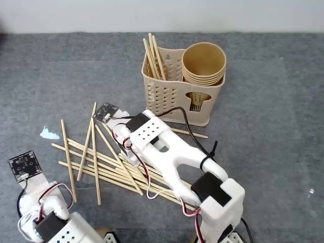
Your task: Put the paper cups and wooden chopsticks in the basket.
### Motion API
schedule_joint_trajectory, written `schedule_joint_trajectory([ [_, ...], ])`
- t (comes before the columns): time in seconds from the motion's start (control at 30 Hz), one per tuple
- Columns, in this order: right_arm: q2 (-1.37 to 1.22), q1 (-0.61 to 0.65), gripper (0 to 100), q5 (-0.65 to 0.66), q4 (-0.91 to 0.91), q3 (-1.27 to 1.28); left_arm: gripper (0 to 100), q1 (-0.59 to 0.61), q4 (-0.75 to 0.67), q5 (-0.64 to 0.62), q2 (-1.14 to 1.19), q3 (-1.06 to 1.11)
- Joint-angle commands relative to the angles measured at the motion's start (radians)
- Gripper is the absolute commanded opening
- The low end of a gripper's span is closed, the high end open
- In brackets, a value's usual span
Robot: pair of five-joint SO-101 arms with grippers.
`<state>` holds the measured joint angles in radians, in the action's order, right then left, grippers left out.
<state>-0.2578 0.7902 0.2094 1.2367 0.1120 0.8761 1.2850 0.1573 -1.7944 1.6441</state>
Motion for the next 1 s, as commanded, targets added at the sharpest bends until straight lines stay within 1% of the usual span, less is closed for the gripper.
schedule_joint_trajectory([
  [0.0, 0.082, 0.025, 11.7, -0.017, -0.001, -0.009, 2, -0.008, -0.017, 0.008, 0.003, -0.007],
  [0.17, 0.025, 0.065, 11.9, -0.087, -0.042, -0.009, 2, -0.008, -0.017, 0.008, 0.003, -0.007],
  [0.4, -0.107, 0.067, 11.9, -0.091, -0.087, -0.009, 2, -0.008, -0.017, 0.008, 0.003, -0.007],
  [0.6, -0.133, 0.007, 11.9, -0.077, -0.087, -0.009, 2, -0.008, -0.017, 0.008, 0.003, -0.007],
  [0.7, -0.137, -0.019, 11.5, -0.02, -0.087, -0.009, 2, -0.008, -0.017, 0.008, 0.003, -0.007],
  [0.8, -0.14, -0.021, 11.4, -0.008, -0.087, -0.009, 2, -0.008, -0.017, 0.008, 0.003, -0.007],
  [0.87, -0.14, -0.016, 9.5, -0.005, -0.087, -0.009, 2, -0.008, -0.017, 0.008, 0.003, -0.007],
  [0.97, -0.142, -0.016, 4.0, -0.003, -0.113, -0.005, 2, -0.008, -0.017, 0.008, 0.003, -0.007],
])
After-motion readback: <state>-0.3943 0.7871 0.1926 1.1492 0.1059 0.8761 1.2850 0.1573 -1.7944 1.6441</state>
